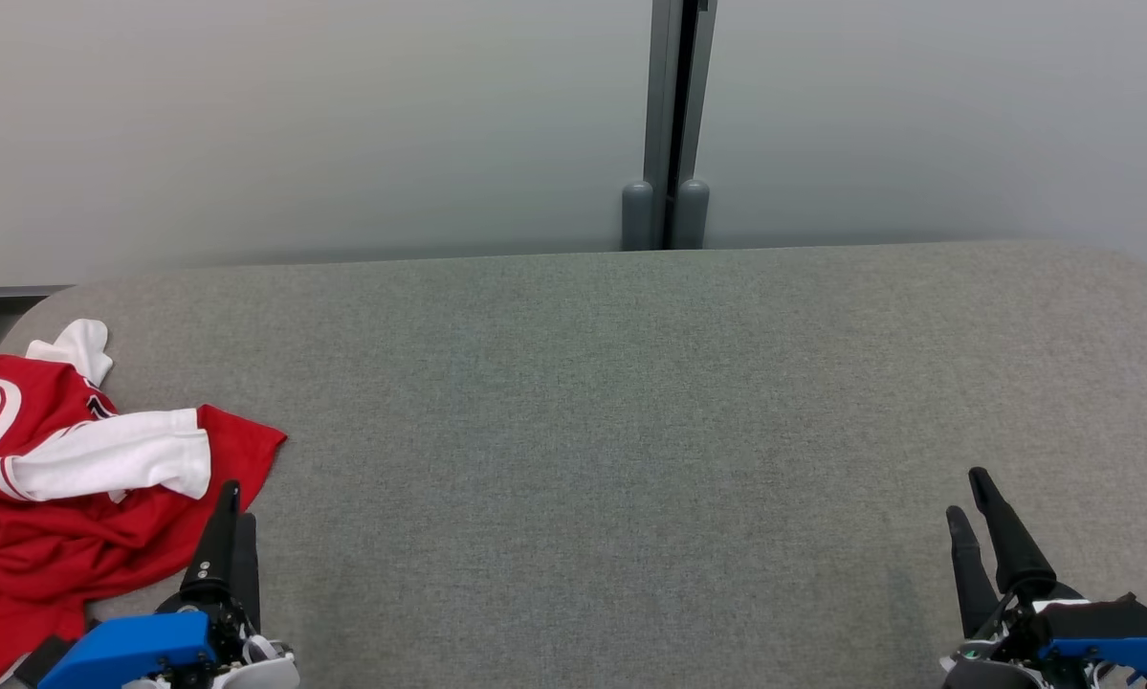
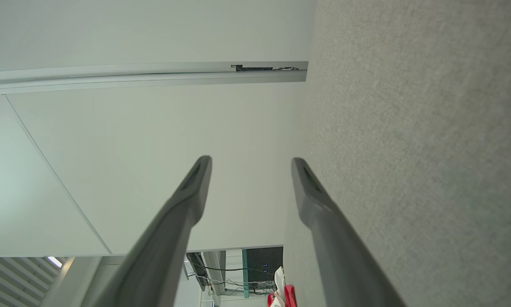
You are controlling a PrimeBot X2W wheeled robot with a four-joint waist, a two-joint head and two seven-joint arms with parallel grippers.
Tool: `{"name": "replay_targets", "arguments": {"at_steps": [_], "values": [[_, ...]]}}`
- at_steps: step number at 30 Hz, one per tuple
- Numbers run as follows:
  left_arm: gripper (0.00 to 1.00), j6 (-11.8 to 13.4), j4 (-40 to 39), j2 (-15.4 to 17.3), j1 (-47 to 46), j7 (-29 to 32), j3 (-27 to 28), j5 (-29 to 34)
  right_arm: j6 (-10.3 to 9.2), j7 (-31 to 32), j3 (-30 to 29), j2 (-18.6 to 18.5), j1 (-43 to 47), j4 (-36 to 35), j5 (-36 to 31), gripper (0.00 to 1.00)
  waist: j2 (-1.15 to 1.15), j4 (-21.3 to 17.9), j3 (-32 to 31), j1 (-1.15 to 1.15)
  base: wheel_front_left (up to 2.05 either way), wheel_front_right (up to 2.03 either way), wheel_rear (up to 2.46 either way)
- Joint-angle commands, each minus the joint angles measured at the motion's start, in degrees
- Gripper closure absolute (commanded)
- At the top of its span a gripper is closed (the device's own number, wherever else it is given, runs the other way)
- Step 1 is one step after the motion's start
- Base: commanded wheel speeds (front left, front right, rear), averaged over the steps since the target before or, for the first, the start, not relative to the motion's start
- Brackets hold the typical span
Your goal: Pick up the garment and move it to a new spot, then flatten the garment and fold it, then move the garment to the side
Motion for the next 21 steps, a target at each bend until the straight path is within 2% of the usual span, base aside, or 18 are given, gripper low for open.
{"name": "replay_targets", "arguments": {"at_steps": [1, 9, 15, 21], "values": [[0.0, 0.0, -0.57, 0.08, -0.49, -0.32, -0.21, 0.11, 0.03, -0.3, 0.17, -0.11, -0.33, -0.49, -0.07, 0.0, 0.0, 0.01, 0.02, 0.0, 0.0, 0.0, 0.0], [0.0, -0.02, -1.97, 0.12, -0.76, -2.67, -1.22, 3.32, 0.06, -2.66, 1.29, -0.16, -0.2, -1.75, -2.59, 0.0, 0.0, 0.07, 0.1, 0.0, 0.0, 0.0, 0.0], [0.0, 0.02, -2.75, 0.15, -1.24, -4.28, -1.4, 8.65, 0.09, -4.27, 1.84, -0.19, -0.22, -2.86, -7.72, 0.0, 0.0, 0.14, 0.18, 0.0, 0.0, 0.0, 0.0], [0.0, 1.07, -3.95, 0.18, -1.56, -5.8, -1.76, 14.66, 0.11, -5.79, 2.3, -0.22, -0.33, -4.2, -14.32, 0.0, 0.0, 0.21, 0.18, 0.0, 0.0, 0.0, 0.0]]}}
